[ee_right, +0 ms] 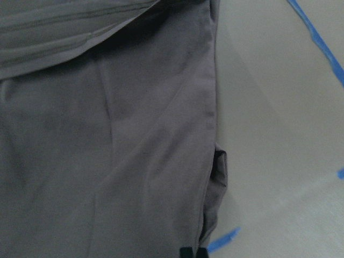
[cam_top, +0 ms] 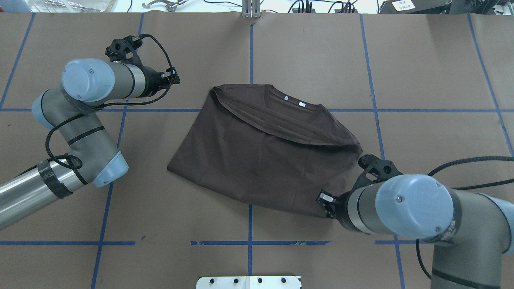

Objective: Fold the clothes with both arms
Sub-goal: 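Grasp the folded edge with the right gripper and drag it toward the robot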

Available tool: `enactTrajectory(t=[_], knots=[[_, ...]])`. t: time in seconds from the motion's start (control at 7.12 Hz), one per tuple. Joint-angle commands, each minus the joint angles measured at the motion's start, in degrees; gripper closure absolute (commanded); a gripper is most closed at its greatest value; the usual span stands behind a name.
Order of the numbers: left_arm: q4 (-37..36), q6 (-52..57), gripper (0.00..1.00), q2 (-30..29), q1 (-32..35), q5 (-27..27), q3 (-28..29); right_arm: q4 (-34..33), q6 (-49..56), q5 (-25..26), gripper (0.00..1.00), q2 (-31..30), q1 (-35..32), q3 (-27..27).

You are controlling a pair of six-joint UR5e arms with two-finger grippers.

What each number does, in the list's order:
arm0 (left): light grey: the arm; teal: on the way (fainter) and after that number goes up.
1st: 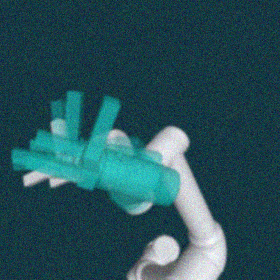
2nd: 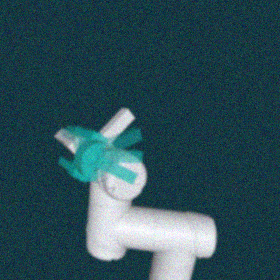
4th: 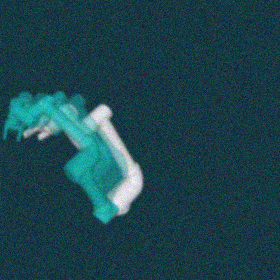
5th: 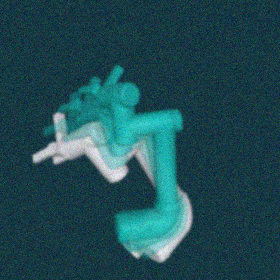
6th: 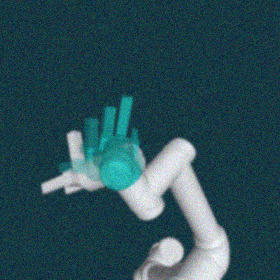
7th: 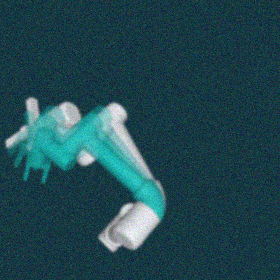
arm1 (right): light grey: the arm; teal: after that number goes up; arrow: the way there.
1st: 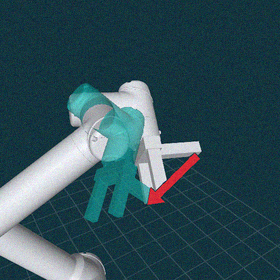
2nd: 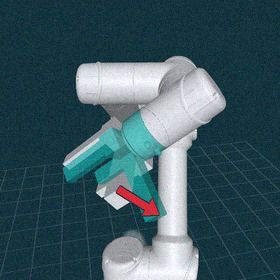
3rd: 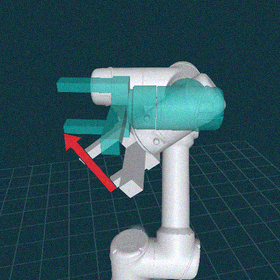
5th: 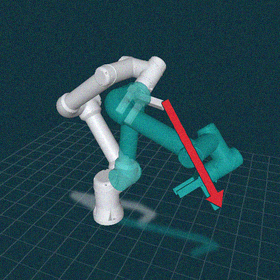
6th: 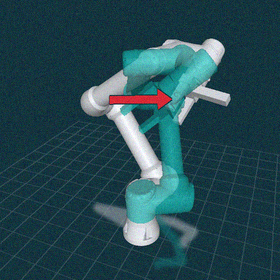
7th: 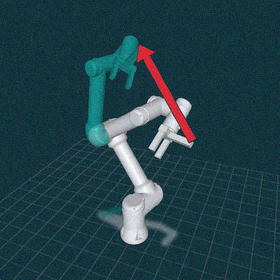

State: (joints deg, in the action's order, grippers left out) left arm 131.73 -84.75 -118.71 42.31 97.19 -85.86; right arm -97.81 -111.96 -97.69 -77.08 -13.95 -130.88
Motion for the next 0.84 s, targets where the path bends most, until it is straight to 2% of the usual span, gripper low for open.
enactTrajectory(t=[0.0, 0.28, 0.42, 0.56, 0.7], knots=[[-0.1, 0.0, 0.53, 0.1, 0.0, 5.4, -3.6, -11.1, -0.1, -0.7, 0.01, -0.3, 7.5, -1.9], [-0.9, -1.6, 0.52, 1.6, -0.3, 15.0, -9.6, -12.2, 0.0, -1.4, 0.00, -0.4, 6.7, -4.2], [-1.0, -8.1, 0.38, 5.3, -2.4, 16.3, -14.5, -12.3, 0.0, -1.4, 0.00, -0.4, 2.5, -7.8], [-3.0, -10.1, 0.32, 9.6, -6.4, 16.1, -19.6, -12.4, 0.2, -1.4, 0.00, 1.2, -3.3, -8.6], [-5.5, -10.4, 0.32, 13.9, -8.3, 16.0, -22.9, -12.4, 1.8, -1.5, 0.00, 5.1, -8.8, -7.6]])
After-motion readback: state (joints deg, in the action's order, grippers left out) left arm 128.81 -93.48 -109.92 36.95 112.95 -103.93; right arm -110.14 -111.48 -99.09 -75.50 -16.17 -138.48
